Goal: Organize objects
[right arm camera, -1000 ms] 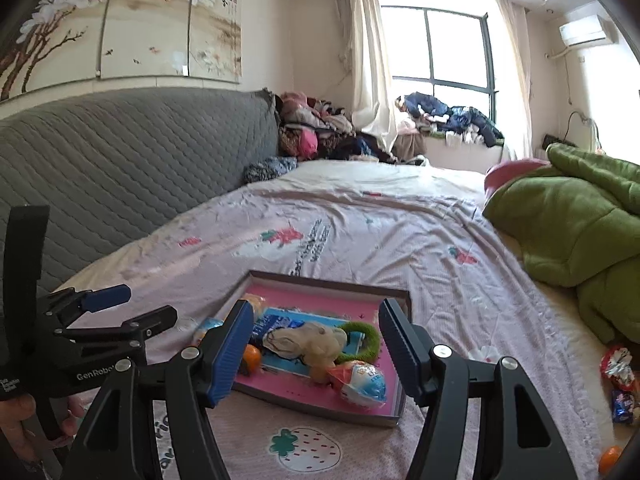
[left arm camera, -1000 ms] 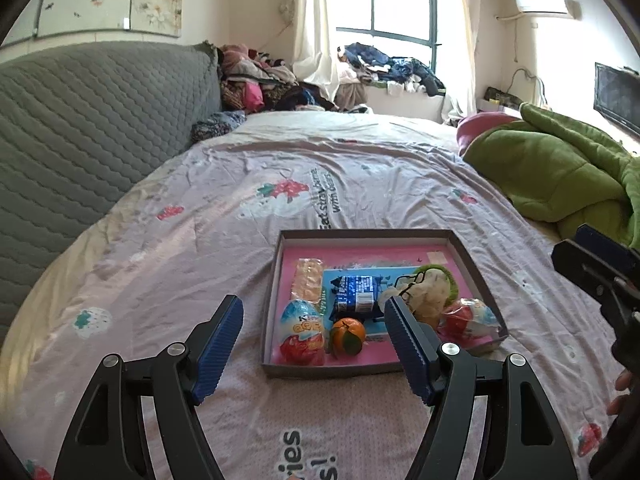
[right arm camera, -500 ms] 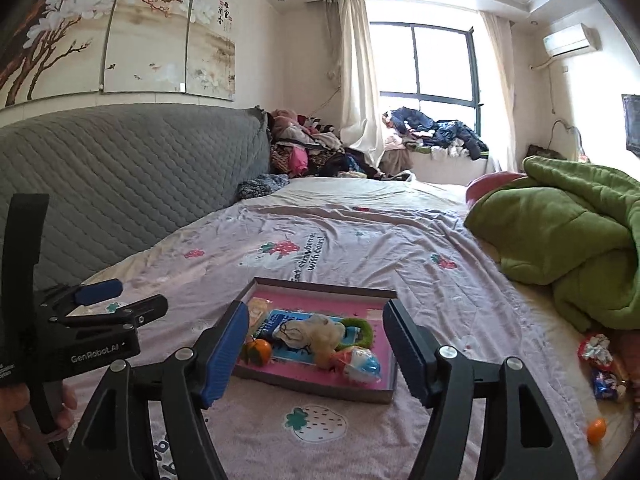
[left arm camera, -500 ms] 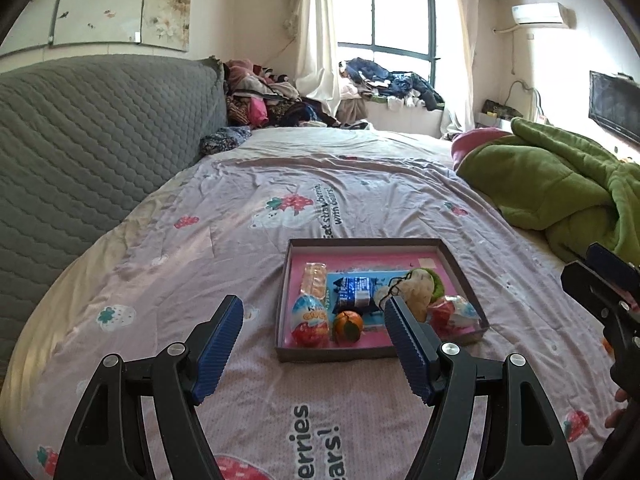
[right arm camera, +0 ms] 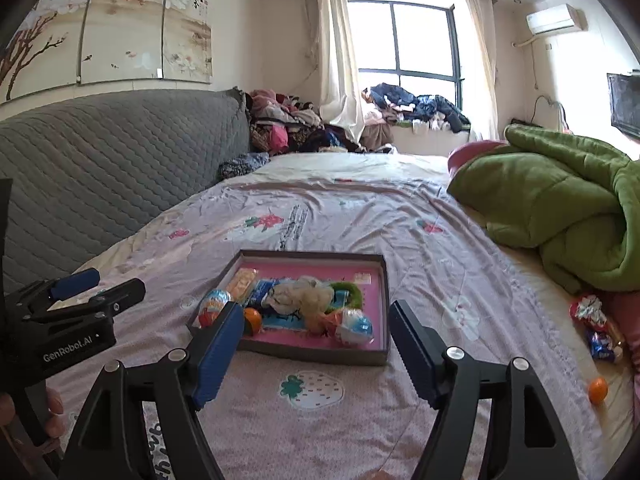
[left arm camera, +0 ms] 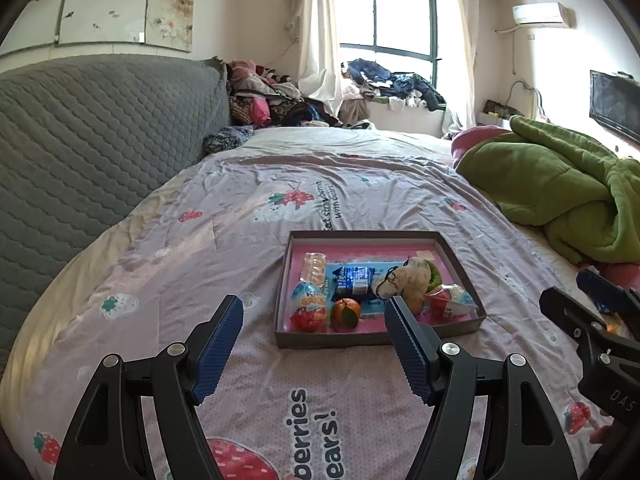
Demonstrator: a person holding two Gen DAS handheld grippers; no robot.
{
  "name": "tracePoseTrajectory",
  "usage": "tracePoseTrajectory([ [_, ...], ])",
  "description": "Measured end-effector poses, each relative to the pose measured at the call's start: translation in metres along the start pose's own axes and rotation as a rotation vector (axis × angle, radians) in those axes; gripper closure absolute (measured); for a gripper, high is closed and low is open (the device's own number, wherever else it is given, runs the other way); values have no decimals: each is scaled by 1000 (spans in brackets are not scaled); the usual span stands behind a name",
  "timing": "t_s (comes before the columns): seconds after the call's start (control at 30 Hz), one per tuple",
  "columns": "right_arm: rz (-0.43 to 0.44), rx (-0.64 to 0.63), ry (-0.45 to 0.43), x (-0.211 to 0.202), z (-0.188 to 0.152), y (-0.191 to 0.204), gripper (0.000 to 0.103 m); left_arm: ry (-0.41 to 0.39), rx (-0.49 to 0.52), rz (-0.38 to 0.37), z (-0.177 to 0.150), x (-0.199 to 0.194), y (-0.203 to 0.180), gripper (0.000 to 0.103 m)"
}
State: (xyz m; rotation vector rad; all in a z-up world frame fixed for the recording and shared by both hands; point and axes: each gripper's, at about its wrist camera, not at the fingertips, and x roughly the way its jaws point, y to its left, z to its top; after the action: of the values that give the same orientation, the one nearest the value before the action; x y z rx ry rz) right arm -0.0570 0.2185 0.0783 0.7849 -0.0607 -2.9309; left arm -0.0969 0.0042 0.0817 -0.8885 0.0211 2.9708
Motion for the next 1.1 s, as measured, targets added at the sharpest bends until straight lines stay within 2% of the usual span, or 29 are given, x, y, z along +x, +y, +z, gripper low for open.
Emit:
tracePoseTrajectory([
  [0.53,4,-11,77,18,-23,0,29,43,-9,-1,-16,11,4,28],
  [1.1,-26,3,147,41,-49,-5,29,117,3,3,-50,40,4,28],
])
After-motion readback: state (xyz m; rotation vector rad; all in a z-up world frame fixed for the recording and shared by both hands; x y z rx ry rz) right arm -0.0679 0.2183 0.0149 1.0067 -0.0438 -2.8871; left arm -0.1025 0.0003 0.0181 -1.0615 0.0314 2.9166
